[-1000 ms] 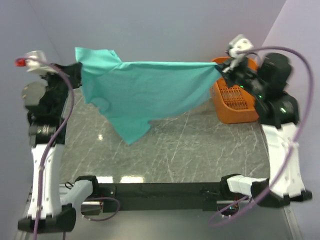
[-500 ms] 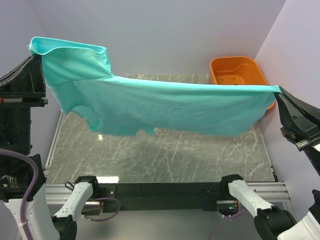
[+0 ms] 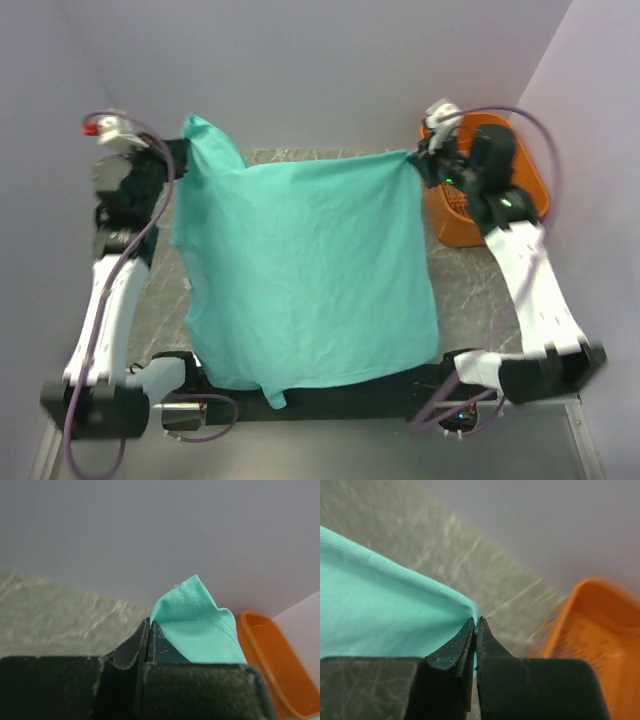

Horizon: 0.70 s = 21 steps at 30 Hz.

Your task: Fold and stack the t-shirts

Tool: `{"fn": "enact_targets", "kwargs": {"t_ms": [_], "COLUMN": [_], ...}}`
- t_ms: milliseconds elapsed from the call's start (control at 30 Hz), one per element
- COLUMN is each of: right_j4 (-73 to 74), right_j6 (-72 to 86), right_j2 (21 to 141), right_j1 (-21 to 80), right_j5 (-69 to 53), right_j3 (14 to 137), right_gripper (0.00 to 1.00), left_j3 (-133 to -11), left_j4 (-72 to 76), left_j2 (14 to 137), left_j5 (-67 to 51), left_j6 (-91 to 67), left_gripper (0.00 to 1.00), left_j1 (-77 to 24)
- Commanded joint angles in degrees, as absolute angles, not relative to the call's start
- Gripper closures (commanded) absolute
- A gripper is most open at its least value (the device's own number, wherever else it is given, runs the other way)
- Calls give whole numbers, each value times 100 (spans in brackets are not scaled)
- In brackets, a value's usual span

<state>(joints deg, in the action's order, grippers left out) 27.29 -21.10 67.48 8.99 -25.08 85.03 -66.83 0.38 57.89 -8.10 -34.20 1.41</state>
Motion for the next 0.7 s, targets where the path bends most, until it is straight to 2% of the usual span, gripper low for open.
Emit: {"fn": "enact_targets", "kwargs": {"t_ms": [0, 100, 200, 267, 400, 533, 667], "right_j4": [1583, 1406, 1695, 1941, 2600, 2794, 2708], "right_j6": [-1960, -2039, -2118, -2127, -2215, -2329, -2285], "right_j2": [7738, 8932, 10224, 11139, 12379, 13208, 13745], "right_j1": [896, 1019, 1221, 1344, 1520, 1591, 1591], "right_j5": [-2461, -2234, -1734, -1443, -748, -222, 174], "right_j3": [7919, 8164, 8962, 9805, 11256, 12450, 12946], "right_gripper": [100, 100, 100, 100, 100, 100, 100], "left_j3": [-6093, -6160, -6703, -7204, -7934, -8761, -9490], "left_j4": [1097, 1564, 1574, 1425, 1248, 618, 308], "left_j2": [6668, 7828, 9155, 10058, 11125, 11925, 12602], "left_j5": [-668, -650, -729, -703, -677, -545, -466], "left_j6": [-3481, -3498, -3560, -3630, -3735, -3805, -3814], "left_gripper": [99, 99, 99, 99, 99, 99, 99], "left_j1": [132, 132, 149, 141, 141, 149, 149]}}
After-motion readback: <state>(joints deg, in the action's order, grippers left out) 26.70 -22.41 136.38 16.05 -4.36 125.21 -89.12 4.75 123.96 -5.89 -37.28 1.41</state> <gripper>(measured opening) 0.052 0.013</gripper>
